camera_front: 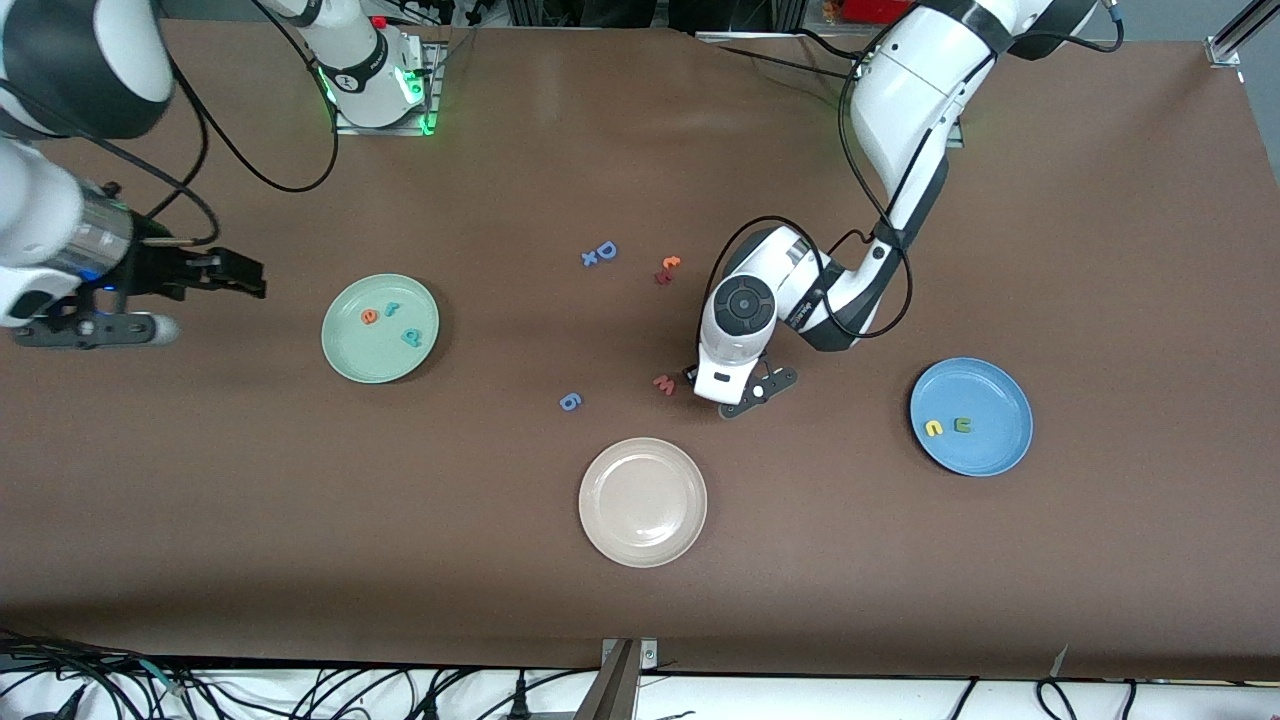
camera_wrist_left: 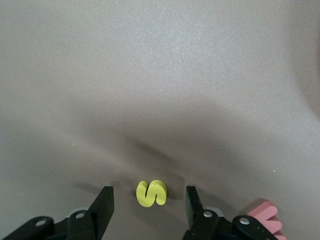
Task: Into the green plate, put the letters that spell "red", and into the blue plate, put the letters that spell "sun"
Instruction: 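Grasp the yellow s with the left gripper while the right gripper retracts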
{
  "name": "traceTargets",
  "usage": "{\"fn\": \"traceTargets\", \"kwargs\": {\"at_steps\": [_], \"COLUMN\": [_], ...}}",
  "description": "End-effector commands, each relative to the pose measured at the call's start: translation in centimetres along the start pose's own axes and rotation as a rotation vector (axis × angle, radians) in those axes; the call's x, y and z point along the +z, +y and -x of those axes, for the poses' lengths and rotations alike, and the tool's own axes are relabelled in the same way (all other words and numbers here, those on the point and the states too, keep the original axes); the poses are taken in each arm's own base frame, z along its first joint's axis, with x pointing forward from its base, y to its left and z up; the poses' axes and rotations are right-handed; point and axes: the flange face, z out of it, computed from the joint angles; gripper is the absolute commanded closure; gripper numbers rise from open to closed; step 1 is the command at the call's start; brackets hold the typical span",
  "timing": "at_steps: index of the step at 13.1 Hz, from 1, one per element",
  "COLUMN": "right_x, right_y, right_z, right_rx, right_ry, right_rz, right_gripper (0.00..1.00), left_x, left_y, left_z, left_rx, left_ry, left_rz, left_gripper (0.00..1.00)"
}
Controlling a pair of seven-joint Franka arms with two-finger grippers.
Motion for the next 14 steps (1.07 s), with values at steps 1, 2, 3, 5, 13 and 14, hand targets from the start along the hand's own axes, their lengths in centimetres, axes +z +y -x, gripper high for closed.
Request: {"fn": "traceTargets", "kwargs": {"at_steps": [1,2,3,5,13,14], "right_x": [-2.7,-2.0,-1.6,-1.5,-2.7,-3.3], "right_y": [0.0,0.9,0.9,0.8,3.9,4.1], "right_z": [3.4,5.1,6.1,6.7,7.1,7.0], "right_rx": [-0.031,-0.018,-0.027,-0.040,0.030,0.036], "right_ry": [0.054,0.043,0.061,0.075,0.023,0.035], "right_rz": [-0.009,-0.001,0.016,0.098,0.002,-0.001], "right_gripper": [0.00,0.00,0.00,0.00,0.00,0.00], "left_x": [0.2,0.2,0.3,0.4,0.2,-0.4], "left_y": [0.4,0.4,0.4,0.5,0.4,0.0], "left_z": [-0.1,-0.1,-0.1,0.0,0.0,-0.8], "left_rx": [0.020,0.021,0.021,0.023,0.033,0.074], "left_ry": [0.029,0.031,0.033,0.032,0.032,0.032], "left_rz": [-0.003,0.004,0.009,0.007,0.004,0.003], "left_gripper": [0.38,0.41,0.42,0.48,0.91,0.91]}}
